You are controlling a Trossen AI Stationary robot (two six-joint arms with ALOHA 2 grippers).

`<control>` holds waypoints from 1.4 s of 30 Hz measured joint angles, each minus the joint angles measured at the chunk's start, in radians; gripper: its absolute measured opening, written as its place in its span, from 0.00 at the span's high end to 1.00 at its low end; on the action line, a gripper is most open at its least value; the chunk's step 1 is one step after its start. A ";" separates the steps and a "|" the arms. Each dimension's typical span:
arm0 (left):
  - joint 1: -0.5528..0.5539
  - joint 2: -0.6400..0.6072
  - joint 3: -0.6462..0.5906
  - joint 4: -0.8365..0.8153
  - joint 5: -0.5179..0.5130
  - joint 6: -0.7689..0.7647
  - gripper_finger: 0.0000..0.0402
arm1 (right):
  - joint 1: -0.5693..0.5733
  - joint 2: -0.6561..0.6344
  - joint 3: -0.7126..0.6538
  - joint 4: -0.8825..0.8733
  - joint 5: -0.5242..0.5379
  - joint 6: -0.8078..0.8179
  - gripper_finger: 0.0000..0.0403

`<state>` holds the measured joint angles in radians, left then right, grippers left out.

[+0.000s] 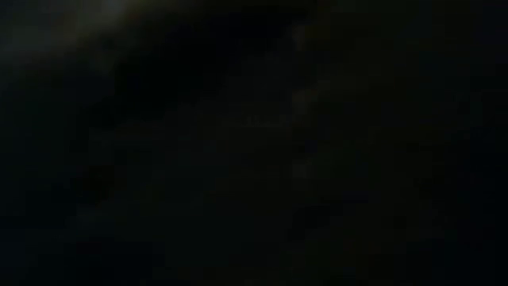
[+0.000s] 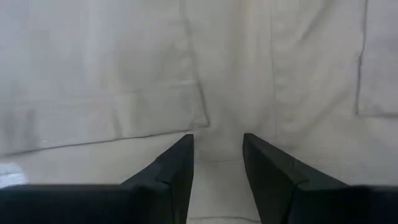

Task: Fold Laundry from Bin
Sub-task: Fold the brown shorts

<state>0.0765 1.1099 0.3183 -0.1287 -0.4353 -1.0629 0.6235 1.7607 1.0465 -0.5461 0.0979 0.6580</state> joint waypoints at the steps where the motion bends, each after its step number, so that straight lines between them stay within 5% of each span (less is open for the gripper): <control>1: 0.000 0.000 0.000 0.005 0.002 -0.001 0.65 | 0.000 -0.001 0.018 -0.024 0.011 -0.013 0.65; 16: 0.000 0.000 0.002 0.021 -0.008 0.000 0.65 | -0.001 -0.004 0.162 -0.276 0.205 -0.136 0.65; 27: 0.000 0.000 0.002 0.021 -0.023 -0.001 0.65 | -0.130 -0.006 0.184 -0.428 0.486 -0.220 0.65; 34: 0.000 0.000 0.002 0.021 -0.024 -0.001 0.65 | -0.334 -0.006 0.134 -0.387 0.481 -0.223 0.65; 42: 0.000 0.001 0.003 -0.008 -0.025 0.000 0.65 | -0.497 -0.007 -0.027 -0.199 0.289 -0.265 0.65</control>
<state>0.0765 1.1107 0.3210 -0.1371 -0.4608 -1.0629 0.1268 1.7535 1.0198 -0.7453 0.3871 0.3933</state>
